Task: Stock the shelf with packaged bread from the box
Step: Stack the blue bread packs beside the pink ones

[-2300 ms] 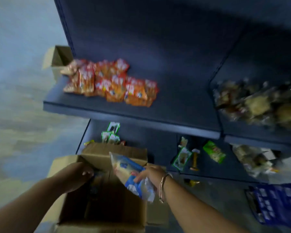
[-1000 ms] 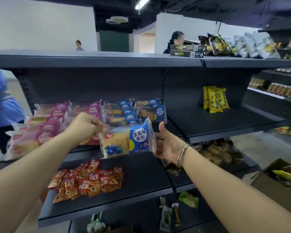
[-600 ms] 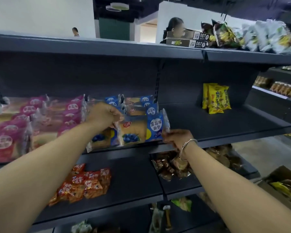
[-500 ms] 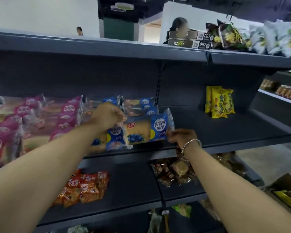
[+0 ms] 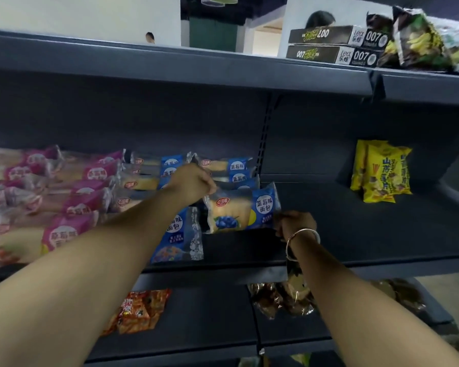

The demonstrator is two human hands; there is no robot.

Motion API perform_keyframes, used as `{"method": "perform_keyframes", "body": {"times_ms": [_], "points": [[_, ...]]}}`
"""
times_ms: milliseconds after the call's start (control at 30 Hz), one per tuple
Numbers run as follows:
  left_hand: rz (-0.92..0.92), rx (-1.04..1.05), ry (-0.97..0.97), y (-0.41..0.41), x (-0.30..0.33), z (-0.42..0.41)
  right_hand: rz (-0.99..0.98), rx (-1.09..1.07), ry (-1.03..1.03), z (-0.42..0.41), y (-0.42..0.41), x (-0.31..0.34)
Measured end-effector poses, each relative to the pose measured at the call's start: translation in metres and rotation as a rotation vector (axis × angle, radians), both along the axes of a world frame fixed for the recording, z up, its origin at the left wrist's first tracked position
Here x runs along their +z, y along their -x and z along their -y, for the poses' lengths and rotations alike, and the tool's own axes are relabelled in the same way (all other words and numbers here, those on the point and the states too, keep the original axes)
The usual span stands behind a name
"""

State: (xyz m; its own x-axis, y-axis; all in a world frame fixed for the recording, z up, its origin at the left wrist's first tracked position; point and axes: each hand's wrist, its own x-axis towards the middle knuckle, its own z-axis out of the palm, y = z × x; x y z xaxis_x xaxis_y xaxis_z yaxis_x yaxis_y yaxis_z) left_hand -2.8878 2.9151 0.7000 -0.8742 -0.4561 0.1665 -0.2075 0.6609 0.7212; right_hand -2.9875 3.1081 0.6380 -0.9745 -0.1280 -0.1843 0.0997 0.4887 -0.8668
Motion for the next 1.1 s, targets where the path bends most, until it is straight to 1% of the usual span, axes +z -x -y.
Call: {"method": "perform_keyframes", "body": {"times_ms": [100,167,267,333,467,567,733,967,1100], "points": [[0.006,-0.024,0.018,0.004,0.0,-0.002,-0.049,-0.068,0.087,-0.002,0.006,0.002],[0.021,-0.034,0.043,0.005,-0.001,-0.003,-0.039,-0.082,0.141,-0.005,0.011,0.002],[0.062,-0.032,0.091,0.007,-0.004,-0.004,0.063,-0.022,0.158,-0.005,0.018,-0.006],[0.075,-0.014,0.101,0.008,-0.005,-0.002,0.158,0.059,0.126,-0.002,0.02,-0.012],[0.096,0.046,0.054,0.008,-0.006,0.004,0.262,0.15,0.143,0.001,0.02,-0.011],[0.129,0.044,0.024,0.006,-0.005,0.005,0.313,0.155,0.181,0.003,0.017,-0.006],[0.181,0.004,0.083,0.003,-0.005,0.005,0.264,0.18,0.098,0.003,0.018,-0.005],[0.182,0.013,0.126,-0.001,-0.006,0.005,0.248,0.213,0.115,0.001,0.014,-0.004],[0.198,0.013,0.16,-0.003,-0.008,0.009,0.211,0.231,0.075,0.004,0.009,-0.005]]}}
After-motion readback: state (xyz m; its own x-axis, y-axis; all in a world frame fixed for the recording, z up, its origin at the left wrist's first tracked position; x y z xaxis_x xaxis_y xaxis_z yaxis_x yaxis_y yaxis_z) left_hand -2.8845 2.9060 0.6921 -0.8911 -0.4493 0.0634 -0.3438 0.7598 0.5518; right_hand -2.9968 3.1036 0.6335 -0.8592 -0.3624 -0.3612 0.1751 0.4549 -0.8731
